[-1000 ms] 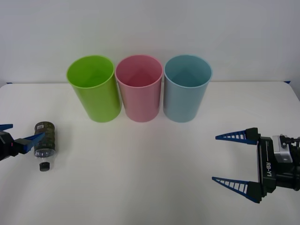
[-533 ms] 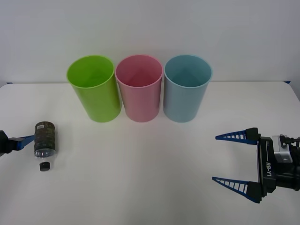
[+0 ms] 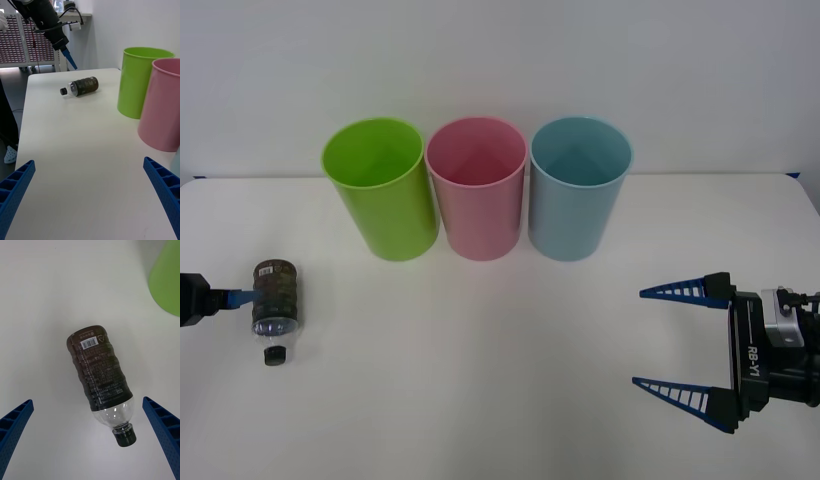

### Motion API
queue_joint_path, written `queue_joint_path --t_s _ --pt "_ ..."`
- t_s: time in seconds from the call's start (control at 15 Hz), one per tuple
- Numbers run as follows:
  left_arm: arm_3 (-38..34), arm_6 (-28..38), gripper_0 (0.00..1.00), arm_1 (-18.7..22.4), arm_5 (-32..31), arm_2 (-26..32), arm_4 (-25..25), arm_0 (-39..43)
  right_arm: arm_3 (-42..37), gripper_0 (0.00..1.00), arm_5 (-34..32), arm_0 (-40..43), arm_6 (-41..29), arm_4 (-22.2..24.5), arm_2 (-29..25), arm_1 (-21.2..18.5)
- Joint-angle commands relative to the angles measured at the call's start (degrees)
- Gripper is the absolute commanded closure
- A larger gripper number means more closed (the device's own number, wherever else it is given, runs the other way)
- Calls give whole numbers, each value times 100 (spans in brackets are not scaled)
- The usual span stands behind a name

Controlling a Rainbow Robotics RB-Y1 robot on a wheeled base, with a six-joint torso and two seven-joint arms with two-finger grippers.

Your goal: Put cans in the blue bin and PET bottles in the pink bin and trash in the green bin.

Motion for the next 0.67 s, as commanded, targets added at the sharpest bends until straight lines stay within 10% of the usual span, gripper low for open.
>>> queue_joint_path --t_s 0.07,0.67 --pt "270 20 0 5 0 -220 65 -278 0 0 0 0 0 0 0 0" --pt "1272 758 0 172 0 -1556 417 -1500 0 0 0 0 0 0 0 0"
